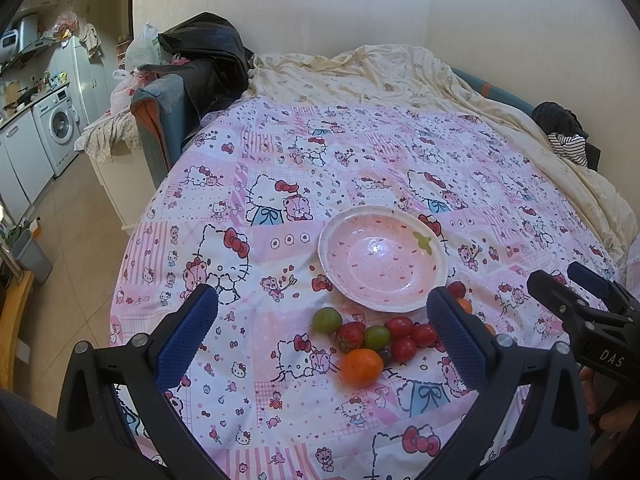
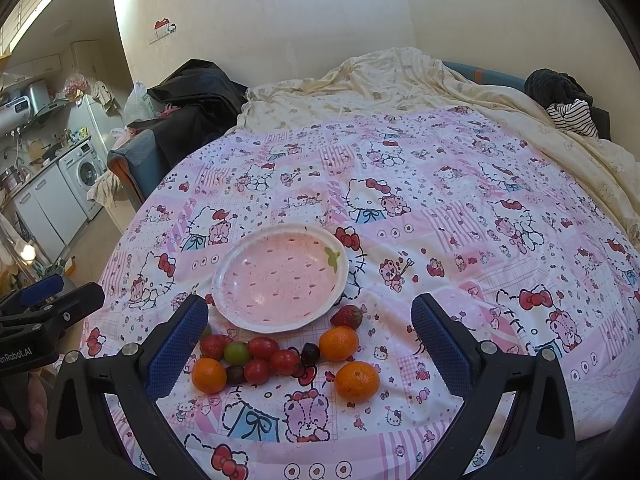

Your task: Organize fruits

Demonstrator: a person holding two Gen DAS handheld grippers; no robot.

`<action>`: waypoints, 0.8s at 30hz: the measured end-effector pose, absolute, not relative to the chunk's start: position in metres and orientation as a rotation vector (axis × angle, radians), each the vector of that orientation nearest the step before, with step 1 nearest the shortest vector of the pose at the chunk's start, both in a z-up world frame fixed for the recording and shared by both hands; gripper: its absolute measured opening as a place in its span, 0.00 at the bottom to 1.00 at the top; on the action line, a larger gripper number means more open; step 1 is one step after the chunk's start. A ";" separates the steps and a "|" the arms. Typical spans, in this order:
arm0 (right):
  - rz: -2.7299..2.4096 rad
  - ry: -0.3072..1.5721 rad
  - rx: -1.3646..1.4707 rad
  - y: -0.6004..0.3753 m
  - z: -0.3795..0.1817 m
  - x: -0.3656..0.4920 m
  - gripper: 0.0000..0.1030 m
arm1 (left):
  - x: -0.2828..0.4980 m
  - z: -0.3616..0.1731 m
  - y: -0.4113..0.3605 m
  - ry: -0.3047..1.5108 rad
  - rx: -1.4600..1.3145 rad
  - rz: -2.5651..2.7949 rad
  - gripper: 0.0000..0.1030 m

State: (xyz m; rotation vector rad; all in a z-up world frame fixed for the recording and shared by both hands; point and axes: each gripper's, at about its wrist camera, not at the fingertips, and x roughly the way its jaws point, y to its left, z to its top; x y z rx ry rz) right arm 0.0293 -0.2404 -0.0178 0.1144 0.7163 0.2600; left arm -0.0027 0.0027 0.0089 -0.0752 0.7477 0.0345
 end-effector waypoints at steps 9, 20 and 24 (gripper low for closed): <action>0.314 0.865 0.187 -0.265 -0.022 0.068 1.00 | 0.023 -0.004 0.031 0.893 -0.083 0.094 1.00; 0.266 1.007 0.267 -0.282 -0.054 0.091 1.00 | 0.041 -0.103 -0.010 1.304 -0.061 -0.127 0.79; 0.270 1.014 0.253 -0.281 -0.057 0.090 1.00 | 0.050 -0.123 -0.029 1.352 -0.051 -0.160 0.64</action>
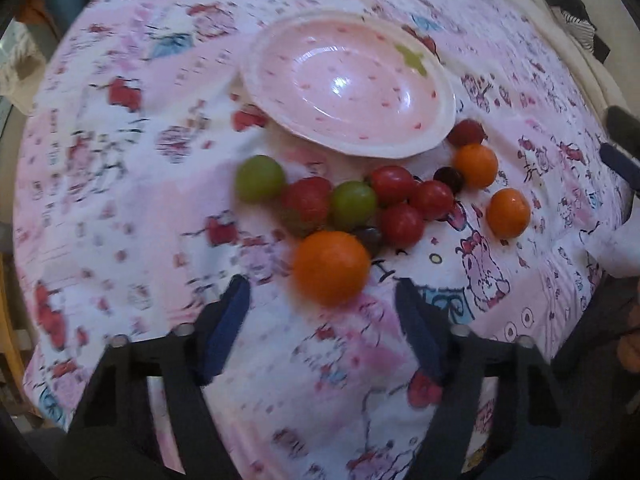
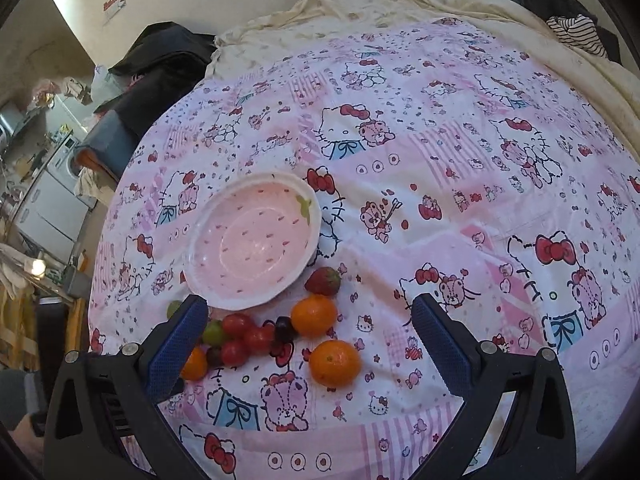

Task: Organize fruits
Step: 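Grasp the large orange with the left tool while the right tool grasps another orange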

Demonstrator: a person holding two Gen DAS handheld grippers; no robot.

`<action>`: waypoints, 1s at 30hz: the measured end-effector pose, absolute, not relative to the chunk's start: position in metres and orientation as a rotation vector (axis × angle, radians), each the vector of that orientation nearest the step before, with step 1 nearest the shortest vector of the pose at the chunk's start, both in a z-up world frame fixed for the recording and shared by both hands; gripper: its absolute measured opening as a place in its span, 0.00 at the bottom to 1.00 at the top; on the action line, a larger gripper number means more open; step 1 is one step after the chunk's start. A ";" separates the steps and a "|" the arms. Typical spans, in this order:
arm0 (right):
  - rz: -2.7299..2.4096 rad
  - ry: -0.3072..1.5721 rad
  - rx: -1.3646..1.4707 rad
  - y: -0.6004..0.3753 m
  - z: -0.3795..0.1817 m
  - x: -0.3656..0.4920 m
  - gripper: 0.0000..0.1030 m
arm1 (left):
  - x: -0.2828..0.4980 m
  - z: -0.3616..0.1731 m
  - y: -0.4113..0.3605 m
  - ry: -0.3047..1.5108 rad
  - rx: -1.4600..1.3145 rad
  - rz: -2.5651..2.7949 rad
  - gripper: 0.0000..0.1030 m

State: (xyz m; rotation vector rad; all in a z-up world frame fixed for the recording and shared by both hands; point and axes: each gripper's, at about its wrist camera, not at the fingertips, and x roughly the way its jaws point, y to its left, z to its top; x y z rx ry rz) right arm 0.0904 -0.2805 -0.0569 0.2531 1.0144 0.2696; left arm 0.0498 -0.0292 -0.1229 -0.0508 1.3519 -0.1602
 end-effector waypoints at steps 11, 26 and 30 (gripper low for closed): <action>0.264 1.024 0.238 -0.283 -0.060 0.088 1.00 | 0.066 -0.147 -0.028 1.393 -0.113 -0.138 0.37; 0.177 1.114 0.282 -0.306 -0.080 0.095 0.97 | 0.030 -0.077 -0.001 1.249 -0.144 -0.078 0.36; 0.222 1.225 0.226 -0.291 -0.103 0.100 0.83 | 0.041 -0.078 -0.007 1.233 -0.142 -0.034 0.36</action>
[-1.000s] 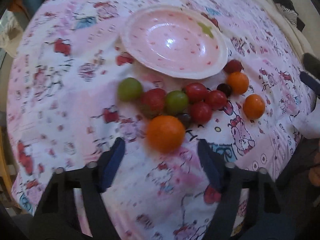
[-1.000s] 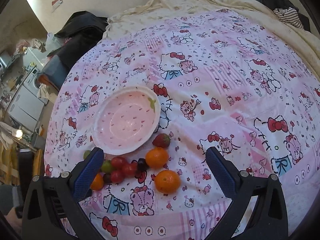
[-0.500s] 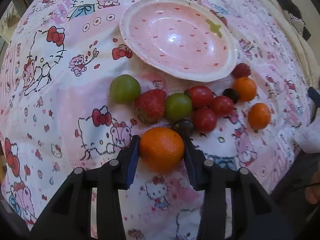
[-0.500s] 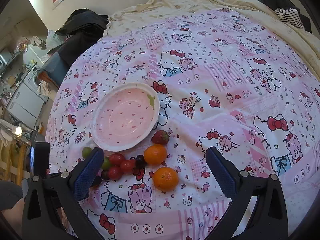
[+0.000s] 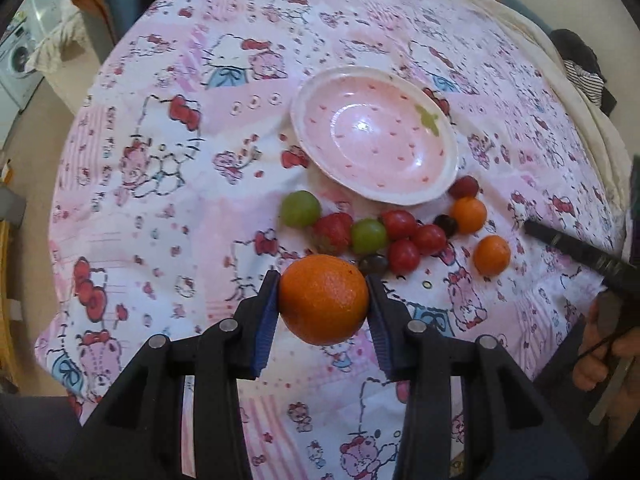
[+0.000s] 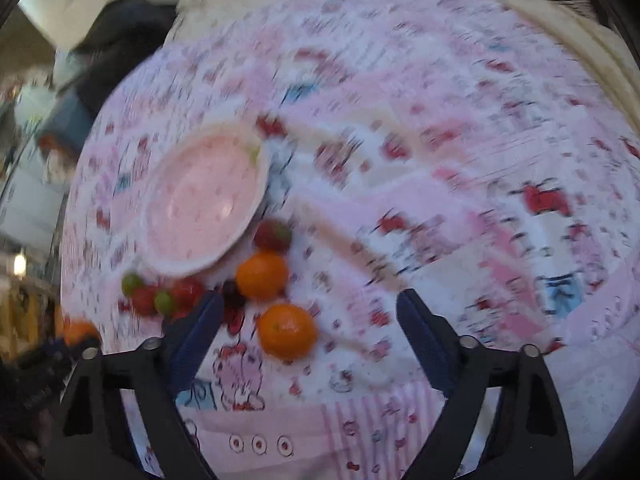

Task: Organize fruits
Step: 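Grasp the large orange with the left tool while the right tool grasps another orange, then carry both oranges over the pink plate and open both tools to drop them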

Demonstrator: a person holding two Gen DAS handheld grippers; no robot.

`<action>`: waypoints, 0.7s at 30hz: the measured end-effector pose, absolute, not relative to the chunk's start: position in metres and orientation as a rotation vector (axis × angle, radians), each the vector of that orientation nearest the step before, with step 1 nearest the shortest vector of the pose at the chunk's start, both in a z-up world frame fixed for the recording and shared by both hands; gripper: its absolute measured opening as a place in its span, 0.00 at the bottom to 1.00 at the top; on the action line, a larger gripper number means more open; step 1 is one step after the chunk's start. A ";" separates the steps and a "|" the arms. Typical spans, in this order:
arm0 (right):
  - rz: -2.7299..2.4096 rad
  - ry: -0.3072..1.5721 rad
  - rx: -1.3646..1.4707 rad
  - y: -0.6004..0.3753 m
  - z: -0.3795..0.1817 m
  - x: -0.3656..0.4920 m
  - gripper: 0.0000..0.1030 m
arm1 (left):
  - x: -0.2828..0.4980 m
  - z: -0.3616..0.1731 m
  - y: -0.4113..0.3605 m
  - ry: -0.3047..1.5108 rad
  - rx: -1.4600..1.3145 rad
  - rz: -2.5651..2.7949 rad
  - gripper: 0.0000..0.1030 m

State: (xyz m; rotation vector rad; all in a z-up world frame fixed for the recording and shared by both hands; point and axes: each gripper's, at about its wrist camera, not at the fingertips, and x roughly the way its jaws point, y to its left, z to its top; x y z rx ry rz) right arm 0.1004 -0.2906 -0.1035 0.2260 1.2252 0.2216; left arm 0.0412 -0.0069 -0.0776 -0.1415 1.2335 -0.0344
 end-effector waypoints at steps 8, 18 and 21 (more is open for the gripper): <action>0.251 1.373 -0.063 -0.241 -0.149 0.104 0.75 | 0.047 -0.077 -0.011 1.224 -0.128 -0.009 0.36; 0.284 1.357 -0.084 -0.239 -0.151 0.105 0.44 | 0.046 -0.076 -0.011 1.189 -0.083 0.016 0.36; 0.302 1.343 -0.034 -0.246 -0.143 0.098 0.44 | 0.046 -0.078 -0.010 1.186 -0.075 0.024 0.36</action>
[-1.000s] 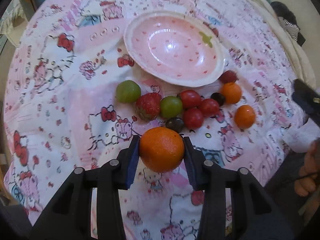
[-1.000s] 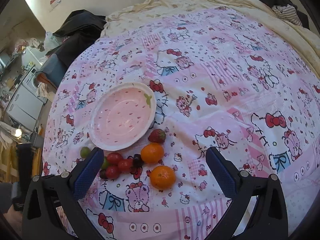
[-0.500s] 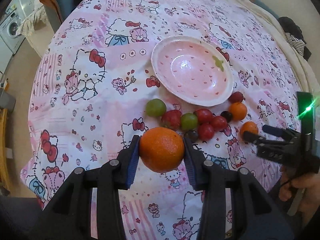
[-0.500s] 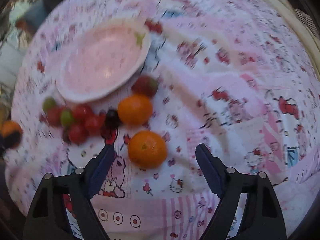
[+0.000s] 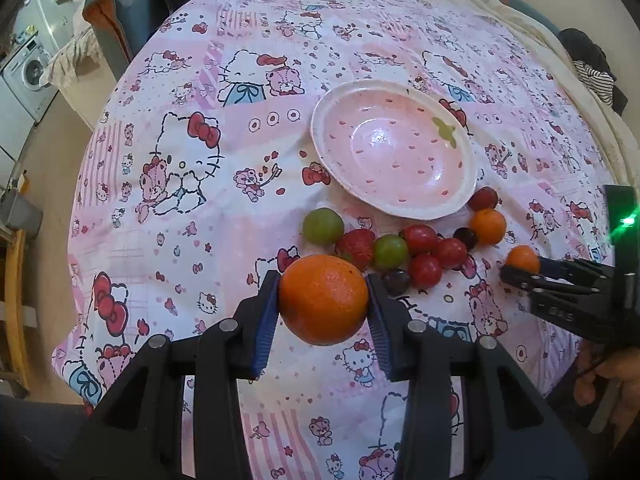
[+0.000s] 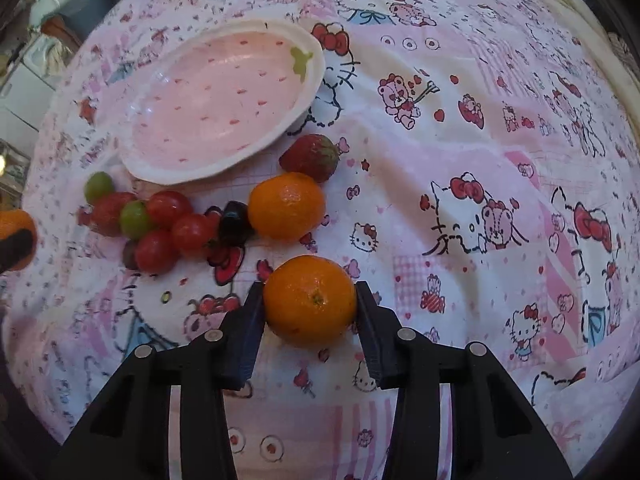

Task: Organize fruits
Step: 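Carry both oranges over the pink plate and open both tools to drop them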

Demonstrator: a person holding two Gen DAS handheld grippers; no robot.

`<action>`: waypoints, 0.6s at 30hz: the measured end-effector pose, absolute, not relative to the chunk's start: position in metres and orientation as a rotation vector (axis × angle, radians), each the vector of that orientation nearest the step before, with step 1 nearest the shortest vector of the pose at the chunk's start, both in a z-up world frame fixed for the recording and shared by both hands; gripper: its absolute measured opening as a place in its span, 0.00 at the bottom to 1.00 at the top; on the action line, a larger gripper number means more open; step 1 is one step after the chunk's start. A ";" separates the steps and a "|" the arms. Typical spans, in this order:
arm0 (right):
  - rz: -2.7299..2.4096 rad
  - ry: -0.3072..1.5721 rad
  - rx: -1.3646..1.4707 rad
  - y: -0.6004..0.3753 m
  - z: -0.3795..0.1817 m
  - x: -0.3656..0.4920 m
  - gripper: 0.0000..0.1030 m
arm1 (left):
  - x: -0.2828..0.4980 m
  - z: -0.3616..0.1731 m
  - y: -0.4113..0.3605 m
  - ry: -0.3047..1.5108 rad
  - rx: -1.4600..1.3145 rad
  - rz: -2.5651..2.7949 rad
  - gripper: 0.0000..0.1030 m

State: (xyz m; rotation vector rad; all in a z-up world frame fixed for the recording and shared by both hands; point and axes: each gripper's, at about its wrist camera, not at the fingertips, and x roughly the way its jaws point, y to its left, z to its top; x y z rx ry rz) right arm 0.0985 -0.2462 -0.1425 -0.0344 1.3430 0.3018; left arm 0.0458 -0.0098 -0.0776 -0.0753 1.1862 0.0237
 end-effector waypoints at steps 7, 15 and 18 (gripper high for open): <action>0.337 1.250 0.074 -0.264 -0.116 0.079 0.44 | 0.046 -0.080 -0.008 1.175 -0.064 0.049 0.36; 0.402 1.037 0.230 -0.278 -0.067 0.079 0.44 | 0.050 -0.060 -0.005 1.088 -0.040 0.065 0.36; 0.416 0.978 0.247 -0.277 -0.053 0.086 0.44 | 0.059 -0.046 -0.001 1.049 -0.019 0.067 0.36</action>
